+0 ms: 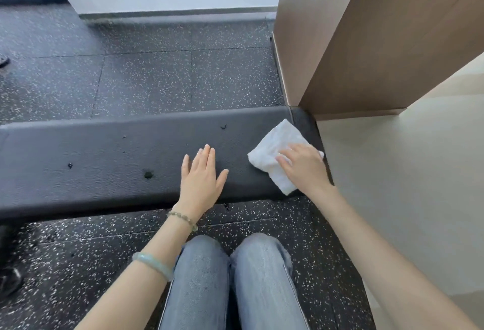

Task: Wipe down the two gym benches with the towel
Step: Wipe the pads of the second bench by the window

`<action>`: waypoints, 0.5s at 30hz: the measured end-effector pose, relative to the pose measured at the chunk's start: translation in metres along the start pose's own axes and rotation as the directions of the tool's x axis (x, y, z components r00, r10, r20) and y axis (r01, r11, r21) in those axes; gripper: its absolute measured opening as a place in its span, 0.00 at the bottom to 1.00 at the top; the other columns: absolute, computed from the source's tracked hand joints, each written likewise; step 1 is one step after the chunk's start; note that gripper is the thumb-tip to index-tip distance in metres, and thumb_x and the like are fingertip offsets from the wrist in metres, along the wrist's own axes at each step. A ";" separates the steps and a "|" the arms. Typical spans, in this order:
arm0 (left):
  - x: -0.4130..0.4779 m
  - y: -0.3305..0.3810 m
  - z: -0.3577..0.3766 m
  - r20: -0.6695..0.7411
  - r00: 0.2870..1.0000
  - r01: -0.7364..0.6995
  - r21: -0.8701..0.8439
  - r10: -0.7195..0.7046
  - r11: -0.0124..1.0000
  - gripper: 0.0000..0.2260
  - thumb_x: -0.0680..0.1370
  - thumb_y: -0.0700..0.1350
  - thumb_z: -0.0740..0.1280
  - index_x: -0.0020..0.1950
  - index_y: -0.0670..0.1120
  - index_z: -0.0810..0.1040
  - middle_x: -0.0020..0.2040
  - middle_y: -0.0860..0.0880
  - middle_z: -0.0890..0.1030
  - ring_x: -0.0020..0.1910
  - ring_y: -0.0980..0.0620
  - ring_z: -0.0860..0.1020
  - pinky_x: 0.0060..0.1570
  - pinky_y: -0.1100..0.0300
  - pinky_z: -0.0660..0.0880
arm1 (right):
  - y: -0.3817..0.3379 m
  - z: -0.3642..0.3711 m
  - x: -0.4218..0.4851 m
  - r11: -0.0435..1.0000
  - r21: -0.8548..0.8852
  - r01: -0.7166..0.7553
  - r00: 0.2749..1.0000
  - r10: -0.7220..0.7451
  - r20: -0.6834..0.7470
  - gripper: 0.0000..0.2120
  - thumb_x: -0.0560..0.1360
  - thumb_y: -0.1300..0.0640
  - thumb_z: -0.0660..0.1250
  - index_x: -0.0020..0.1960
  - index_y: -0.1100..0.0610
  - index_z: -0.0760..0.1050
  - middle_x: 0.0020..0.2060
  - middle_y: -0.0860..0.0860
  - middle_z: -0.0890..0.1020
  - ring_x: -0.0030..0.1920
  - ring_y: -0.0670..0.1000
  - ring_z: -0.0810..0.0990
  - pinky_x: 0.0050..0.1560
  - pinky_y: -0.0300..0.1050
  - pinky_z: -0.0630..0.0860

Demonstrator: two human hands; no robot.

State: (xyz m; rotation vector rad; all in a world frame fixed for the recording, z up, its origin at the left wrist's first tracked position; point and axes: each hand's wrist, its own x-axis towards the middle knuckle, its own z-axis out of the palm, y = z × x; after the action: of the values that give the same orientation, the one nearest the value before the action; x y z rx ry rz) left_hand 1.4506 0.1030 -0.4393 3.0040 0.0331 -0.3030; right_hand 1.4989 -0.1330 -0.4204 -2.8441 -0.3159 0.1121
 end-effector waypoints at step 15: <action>0.028 -0.003 0.071 -0.234 0.972 0.031 0.005 -0.028 1.000 0.39 0.74 0.66 0.39 0.77 0.42 0.52 0.78 0.46 0.53 0.77 0.50 0.49 0.71 0.49 0.36 | 0.033 0.077 0.035 0.986 -0.166 0.027 0.998 -0.017 0.065 0.34 0.71 0.32 0.29 0.76 0.39 0.41 0.76 0.49 0.39 0.75 0.50 0.37 0.72 0.56 0.34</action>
State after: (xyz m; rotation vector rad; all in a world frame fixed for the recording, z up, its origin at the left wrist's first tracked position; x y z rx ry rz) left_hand 1.4635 0.0979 -0.5142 3.0327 0.0984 0.0506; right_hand 1.5310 -0.1356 -0.5053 -3.0059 -0.3869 0.1797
